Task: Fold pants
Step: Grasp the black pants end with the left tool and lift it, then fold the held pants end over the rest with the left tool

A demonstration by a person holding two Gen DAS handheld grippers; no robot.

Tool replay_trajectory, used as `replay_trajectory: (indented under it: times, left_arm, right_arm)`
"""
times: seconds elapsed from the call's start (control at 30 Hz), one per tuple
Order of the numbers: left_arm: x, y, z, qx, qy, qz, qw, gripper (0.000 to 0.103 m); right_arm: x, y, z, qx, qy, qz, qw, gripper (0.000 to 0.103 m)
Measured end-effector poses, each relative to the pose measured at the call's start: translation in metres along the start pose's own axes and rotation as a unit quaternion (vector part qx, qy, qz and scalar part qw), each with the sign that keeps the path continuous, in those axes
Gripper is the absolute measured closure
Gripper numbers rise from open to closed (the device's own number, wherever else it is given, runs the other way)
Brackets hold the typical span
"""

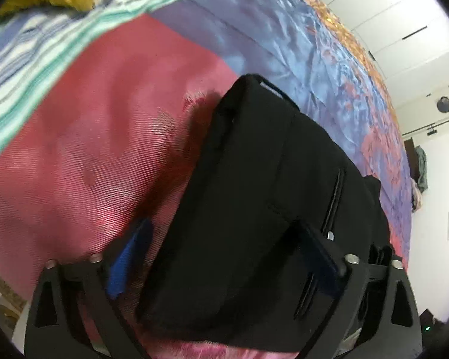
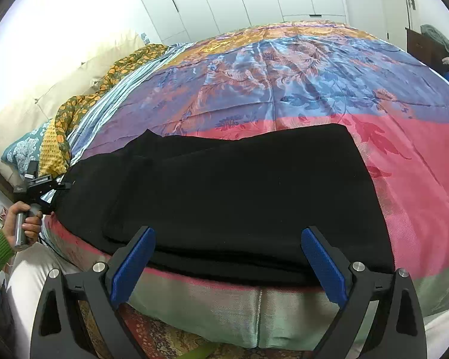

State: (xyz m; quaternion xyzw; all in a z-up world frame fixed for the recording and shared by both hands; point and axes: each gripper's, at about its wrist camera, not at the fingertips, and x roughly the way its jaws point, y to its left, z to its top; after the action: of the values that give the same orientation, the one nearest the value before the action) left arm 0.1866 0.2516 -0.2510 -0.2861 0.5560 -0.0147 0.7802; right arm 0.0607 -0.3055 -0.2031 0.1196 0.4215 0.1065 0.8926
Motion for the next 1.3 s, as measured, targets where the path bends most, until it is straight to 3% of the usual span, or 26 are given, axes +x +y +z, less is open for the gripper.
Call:
replay_trajectory:
  times: [0.13,0.17,0.2,0.23,0.3,0.4,0.53,0.63,0.73,0.87,0.97,1.03,1.1,1.13,1.2,1.23,1.3]
  left_arm:
    - [0.002,-0.007,-0.001,0.016,0.013,0.016,0.9997,0.005]
    - [0.001,-0.005,0.000,0.021,0.016,0.016,0.9995,0.014]
    - [-0.001,-0.006,0.002,0.024,0.016,0.010,0.9995,0.032]
    - [-0.003,-0.007,0.002,0.024,0.018,0.005,0.9995,0.039]
    - [-0.010,-0.007,0.002,0.022,0.019,-0.002,0.9996,0.070]
    - [-0.019,-0.011,0.002,0.017,0.015,0.014,0.9996,0.082]
    - [-0.039,-0.023,0.003,-0.016,0.004,0.023,0.9996,0.086]
    - [-0.076,-0.052,0.001,-0.019,-0.019,-0.017,0.9995,0.088]
    - [-0.112,-0.110,-0.010,0.029,-0.037,-0.048,0.9978,0.088]
    - [-0.127,-0.200,-0.043,0.109,-0.048,-0.054,0.9914,0.088]
    - [-0.106,-0.253,-0.068,0.133,-0.035,-0.074,0.9878,0.088]
    - [-0.086,-0.286,-0.087,0.157,-0.034,-0.068,0.9847,0.088]
    - [-0.059,-0.318,-0.105,0.183,-0.016,-0.069,0.9805,0.082]
    - [-0.039,-0.335,-0.118,0.198,0.004,-0.079,0.9770,0.080]
    - [-0.006,-0.360,-0.138,0.227,0.053,-0.089,0.9683,0.061]
    - [0.008,-0.371,-0.149,0.246,0.082,-0.089,0.9616,0.061]
    - [0.009,-0.379,-0.161,0.274,0.104,-0.093,0.9517,0.061]
  right_arm:
    - [0.002,0.000,-0.001,-0.001,0.000,-0.004,1.000,0.006]
    - [0.002,0.000,-0.001,-0.001,0.000,-0.004,1.000,0.006]
    - [0.003,0.001,0.000,0.000,0.000,-0.004,1.000,0.006]
    - [0.004,0.001,0.000,0.000,0.000,-0.004,1.000,0.006]
    - [0.003,0.000,0.000,-0.001,-0.001,-0.003,1.000,0.006]
    - [0.005,0.000,0.000,0.000,-0.002,-0.002,1.000,0.006]
    - [0.003,-0.002,0.001,0.004,-0.008,0.002,1.000,0.006]
    - [-0.001,-0.004,0.002,0.011,-0.015,0.003,1.000,0.006]
    - [-0.004,-0.007,0.003,0.021,-0.022,0.007,1.000,0.006]
    - [-0.003,-0.012,0.005,0.036,-0.026,0.016,0.999,0.006]
    - [-0.005,-0.014,0.006,0.040,-0.030,0.016,0.999,0.006]
    - [-0.008,-0.016,0.006,0.040,-0.035,0.012,0.999,0.006]
    - [-0.011,-0.019,0.005,0.044,-0.039,0.007,0.998,0.006]
    - [-0.012,-0.022,0.005,0.049,-0.040,0.005,0.998,0.006]
    - [-0.014,-0.027,0.005,0.058,-0.044,0.003,0.997,0.006]
    - [-0.016,-0.030,0.005,0.065,-0.048,0.000,0.997,0.006]
    - [-0.021,-0.034,0.006,0.073,-0.058,-0.004,0.996,0.006]
